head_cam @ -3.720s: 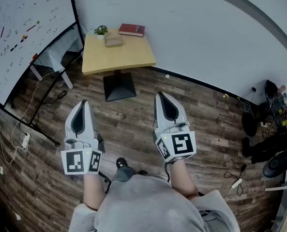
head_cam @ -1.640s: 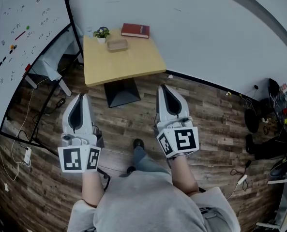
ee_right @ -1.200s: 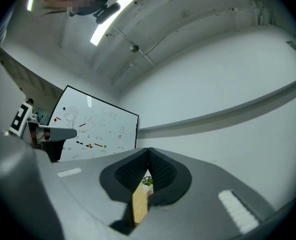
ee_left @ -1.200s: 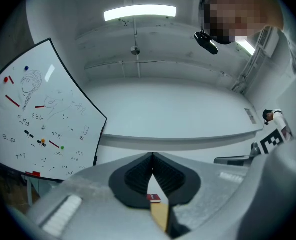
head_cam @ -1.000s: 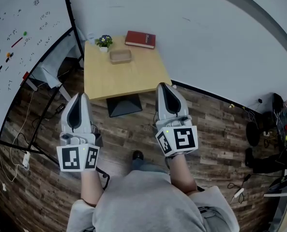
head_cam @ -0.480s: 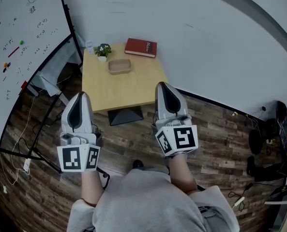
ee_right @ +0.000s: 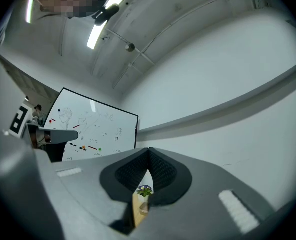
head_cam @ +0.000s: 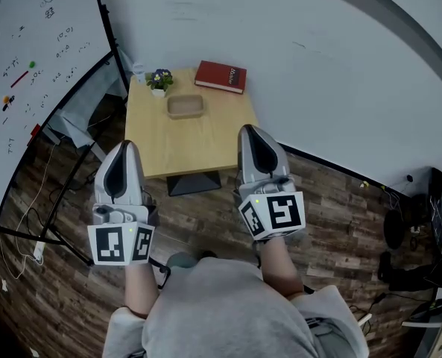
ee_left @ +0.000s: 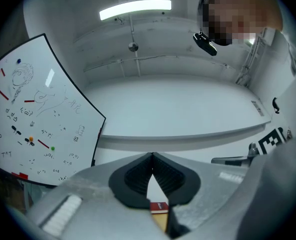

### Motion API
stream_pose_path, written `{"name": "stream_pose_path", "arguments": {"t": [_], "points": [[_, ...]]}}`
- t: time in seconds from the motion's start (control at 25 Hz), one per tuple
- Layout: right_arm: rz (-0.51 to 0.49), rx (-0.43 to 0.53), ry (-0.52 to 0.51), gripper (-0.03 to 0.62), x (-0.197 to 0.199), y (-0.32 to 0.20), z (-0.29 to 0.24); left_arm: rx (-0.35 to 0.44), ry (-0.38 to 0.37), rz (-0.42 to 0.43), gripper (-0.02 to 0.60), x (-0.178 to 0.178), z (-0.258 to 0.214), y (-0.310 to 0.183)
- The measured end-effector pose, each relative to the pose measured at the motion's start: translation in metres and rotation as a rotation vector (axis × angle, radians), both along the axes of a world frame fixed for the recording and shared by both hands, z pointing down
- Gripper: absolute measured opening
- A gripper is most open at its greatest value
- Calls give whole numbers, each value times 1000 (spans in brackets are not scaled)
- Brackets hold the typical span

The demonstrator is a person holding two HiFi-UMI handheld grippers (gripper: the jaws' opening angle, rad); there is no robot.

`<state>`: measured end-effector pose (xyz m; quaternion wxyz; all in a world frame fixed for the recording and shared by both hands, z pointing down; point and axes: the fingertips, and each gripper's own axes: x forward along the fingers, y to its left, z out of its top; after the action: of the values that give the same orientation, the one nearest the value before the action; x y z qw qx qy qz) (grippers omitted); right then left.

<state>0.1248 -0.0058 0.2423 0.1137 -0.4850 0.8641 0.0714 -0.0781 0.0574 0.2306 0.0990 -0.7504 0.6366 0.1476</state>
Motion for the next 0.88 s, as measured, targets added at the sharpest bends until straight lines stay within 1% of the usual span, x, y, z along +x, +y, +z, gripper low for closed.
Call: {"name": "stream_pose_path", "arguments": {"t": [0.2, 0.4, 0.6, 0.88], "points": [[-10, -17, 3, 3, -5, -10, 6, -8, -6, -10, 5, -3, 2, -9], [-3, -33, 9, 3, -11, -29, 15, -22, -4, 6, 5, -8, 10, -30], [11, -35, 10, 2, -20, -57, 15, -27, -3, 25, 5, -17, 11, -62], [39, -25, 7, 3, -40, -108, 10, -20, -4, 49, 5, -39, 8, -117]]}}
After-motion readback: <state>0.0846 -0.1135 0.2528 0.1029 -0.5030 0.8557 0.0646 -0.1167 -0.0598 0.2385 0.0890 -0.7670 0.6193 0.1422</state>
